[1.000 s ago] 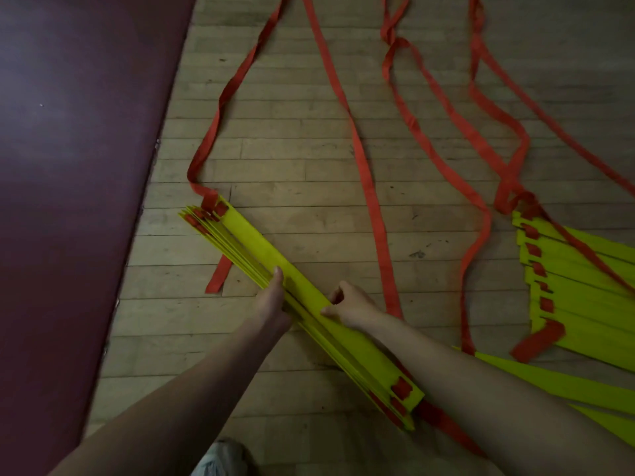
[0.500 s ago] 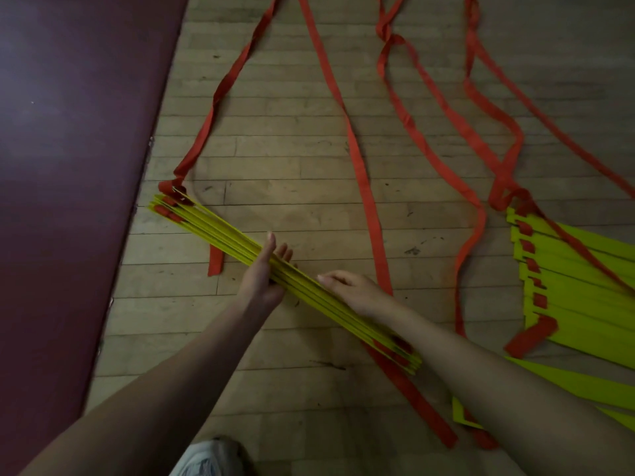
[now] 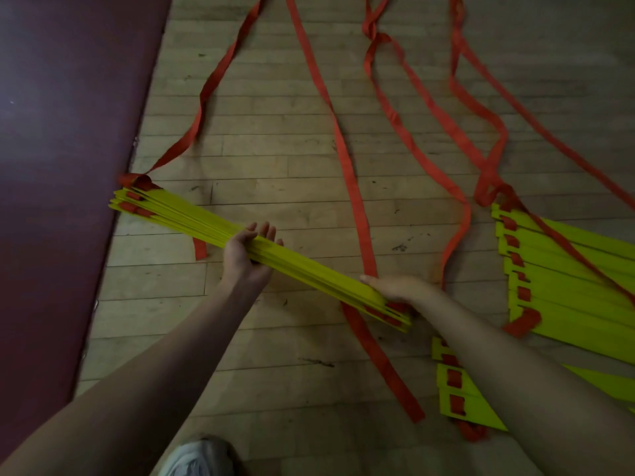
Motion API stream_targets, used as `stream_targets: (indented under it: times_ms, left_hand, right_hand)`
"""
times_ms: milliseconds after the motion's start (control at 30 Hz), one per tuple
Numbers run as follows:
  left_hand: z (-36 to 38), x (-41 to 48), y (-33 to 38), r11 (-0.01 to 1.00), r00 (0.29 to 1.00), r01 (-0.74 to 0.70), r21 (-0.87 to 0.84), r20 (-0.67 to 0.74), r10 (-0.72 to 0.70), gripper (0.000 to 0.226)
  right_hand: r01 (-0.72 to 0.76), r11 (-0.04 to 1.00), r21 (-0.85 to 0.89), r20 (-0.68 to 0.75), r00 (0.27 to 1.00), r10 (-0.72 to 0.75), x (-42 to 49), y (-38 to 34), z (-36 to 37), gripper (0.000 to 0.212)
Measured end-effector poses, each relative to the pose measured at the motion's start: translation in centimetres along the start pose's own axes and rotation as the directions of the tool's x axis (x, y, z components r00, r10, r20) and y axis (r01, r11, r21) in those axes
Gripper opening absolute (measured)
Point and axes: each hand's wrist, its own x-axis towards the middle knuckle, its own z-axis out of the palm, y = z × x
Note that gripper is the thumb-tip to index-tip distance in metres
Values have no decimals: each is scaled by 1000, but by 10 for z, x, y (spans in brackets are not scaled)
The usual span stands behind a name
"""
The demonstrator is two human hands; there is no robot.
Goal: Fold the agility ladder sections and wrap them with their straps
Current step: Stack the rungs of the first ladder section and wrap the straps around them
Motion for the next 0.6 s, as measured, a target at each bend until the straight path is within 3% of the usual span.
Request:
stream_targets:
  times_ms: [100,200,267,333,400,467,533,600]
  left_hand:
    - [3,-1,4,1000,1000,-12,-11,13,12,22]
    - [3,-1,6,1000,1000,-3,-26,19,3,21]
    - [1,0,5,1000,1000,28,-13,12,-28,19]
    - [-3,-1,0,998,998,65,13,18,-66,17]
    - [-7,-3,-7,993,995,96,62,10,-96,15]
    - [-11,-6,-16,988,995,104,116,-26,-101,14]
    - [-15,-9,-26,977,994,109,186,-47,-102,13]
    - [-18,-14,-36,965,993,117,233,-28,-113,9]
  right_hand:
    - [-23,991,135,141,990,4,-10,4,-5,72]
    - [-16,929,369,219,973,-70,-22,5,-12,30]
    - [81,843,532,29,993,-113,-16,4,-14,15]
    - [180,646,742,-147,984,-105,-12,-2,-17,8]
    - [221,424,879,-197,975,-99,-11,-10,-23,15]
    - [240,278,930,-209,969,-134,-19,-23,-29,23]
    - [259,205,944,-213,952,-218,-28,-37,-34,24]
    - [314,253,915,-237,926,-294,-32,-48,-36,23]
